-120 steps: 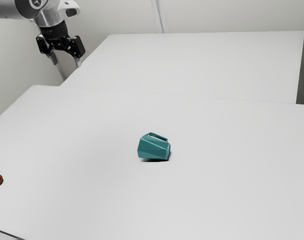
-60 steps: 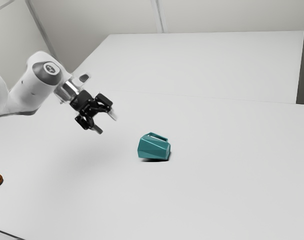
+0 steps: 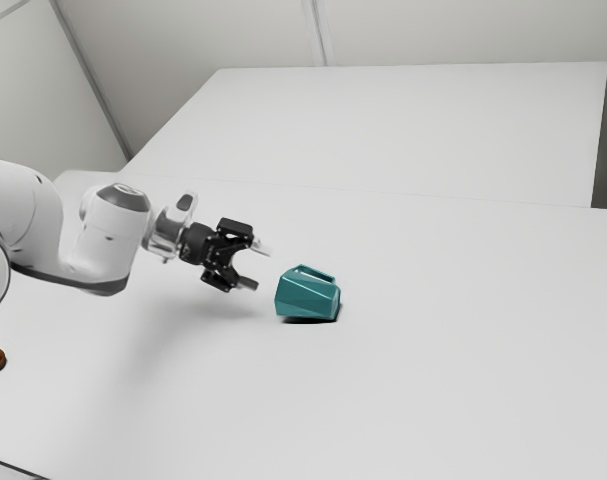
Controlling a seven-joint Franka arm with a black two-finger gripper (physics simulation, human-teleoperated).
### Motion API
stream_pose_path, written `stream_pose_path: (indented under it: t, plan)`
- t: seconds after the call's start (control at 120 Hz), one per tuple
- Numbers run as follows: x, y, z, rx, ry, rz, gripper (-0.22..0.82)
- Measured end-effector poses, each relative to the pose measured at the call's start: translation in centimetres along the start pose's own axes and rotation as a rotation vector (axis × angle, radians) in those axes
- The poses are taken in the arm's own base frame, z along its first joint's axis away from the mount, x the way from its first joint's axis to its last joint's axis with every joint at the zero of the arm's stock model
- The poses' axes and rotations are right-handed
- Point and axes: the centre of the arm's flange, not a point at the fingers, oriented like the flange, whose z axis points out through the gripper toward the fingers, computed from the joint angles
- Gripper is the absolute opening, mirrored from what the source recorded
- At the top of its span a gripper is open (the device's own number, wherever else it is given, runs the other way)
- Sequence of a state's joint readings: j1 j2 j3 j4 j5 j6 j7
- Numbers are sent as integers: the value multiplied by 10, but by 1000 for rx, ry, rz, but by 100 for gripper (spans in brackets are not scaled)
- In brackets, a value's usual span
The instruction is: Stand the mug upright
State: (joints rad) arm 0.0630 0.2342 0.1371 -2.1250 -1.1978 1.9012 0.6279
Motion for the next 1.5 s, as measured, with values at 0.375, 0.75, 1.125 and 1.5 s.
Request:
stream_pose_path:
  t: [0.375, 0.75, 1.125, 1.5]
  plan:
    - [2, -9, 41, -75, 11, 76, 60]
    - [-1, 3, 66, -97, 18, 149, 44]
    - [0, 8, 63, -92, 37, 186, -11]
    - [34, 87, 28, 96, -6, 452, -17]
